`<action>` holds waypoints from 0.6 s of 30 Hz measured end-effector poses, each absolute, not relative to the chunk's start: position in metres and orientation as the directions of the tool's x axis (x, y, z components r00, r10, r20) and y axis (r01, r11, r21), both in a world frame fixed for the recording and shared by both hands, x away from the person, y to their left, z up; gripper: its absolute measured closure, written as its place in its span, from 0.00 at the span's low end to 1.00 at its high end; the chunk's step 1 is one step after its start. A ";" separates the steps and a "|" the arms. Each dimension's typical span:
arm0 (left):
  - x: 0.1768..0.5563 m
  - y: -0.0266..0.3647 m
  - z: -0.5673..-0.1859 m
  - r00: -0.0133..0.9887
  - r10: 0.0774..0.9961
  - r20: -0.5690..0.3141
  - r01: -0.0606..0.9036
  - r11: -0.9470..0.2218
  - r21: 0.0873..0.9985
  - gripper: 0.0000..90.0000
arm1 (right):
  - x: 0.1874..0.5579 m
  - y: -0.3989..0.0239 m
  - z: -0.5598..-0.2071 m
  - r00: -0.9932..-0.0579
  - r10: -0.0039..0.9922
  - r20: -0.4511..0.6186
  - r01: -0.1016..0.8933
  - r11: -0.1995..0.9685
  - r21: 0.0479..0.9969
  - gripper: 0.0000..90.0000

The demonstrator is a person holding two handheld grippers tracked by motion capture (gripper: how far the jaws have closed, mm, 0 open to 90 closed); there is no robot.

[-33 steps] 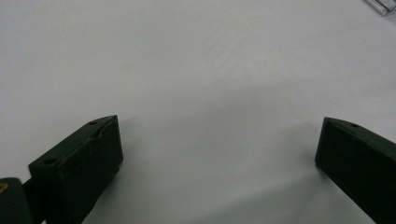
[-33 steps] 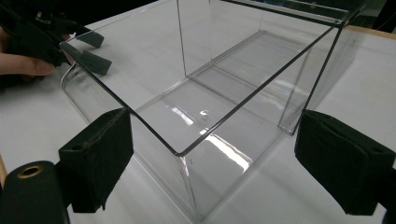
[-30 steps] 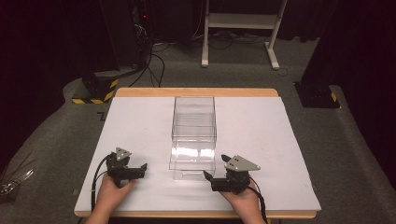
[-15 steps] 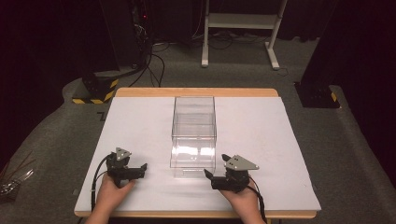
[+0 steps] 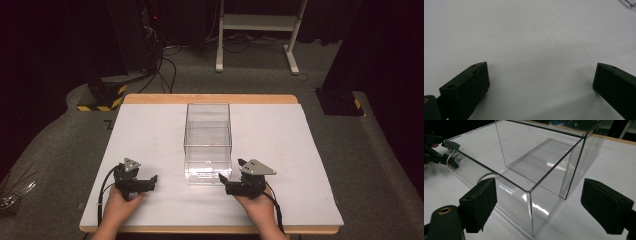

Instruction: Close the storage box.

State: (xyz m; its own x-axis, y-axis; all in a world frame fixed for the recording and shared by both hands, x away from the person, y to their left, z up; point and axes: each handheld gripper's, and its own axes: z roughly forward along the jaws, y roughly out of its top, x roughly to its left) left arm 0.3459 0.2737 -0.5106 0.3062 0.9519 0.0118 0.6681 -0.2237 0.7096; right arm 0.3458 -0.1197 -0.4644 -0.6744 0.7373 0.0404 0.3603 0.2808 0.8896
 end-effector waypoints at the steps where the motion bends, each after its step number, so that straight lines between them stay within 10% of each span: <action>1: 0.346 0.274 -0.511 0.307 0.952 0.013 0.668 -0.225 0.709 0.01 | 0.347 -0.118 -0.464 -0.674 0.738 0.030 0.356 0.288 0.889 0.15; 18: 0.346 0.274 -0.511 0.305 0.952 0.013 0.667 -0.223 0.711 0.01 | 0.366 -0.114 -0.467 -0.651 0.758 0.038 0.361 0.266 0.894 0.13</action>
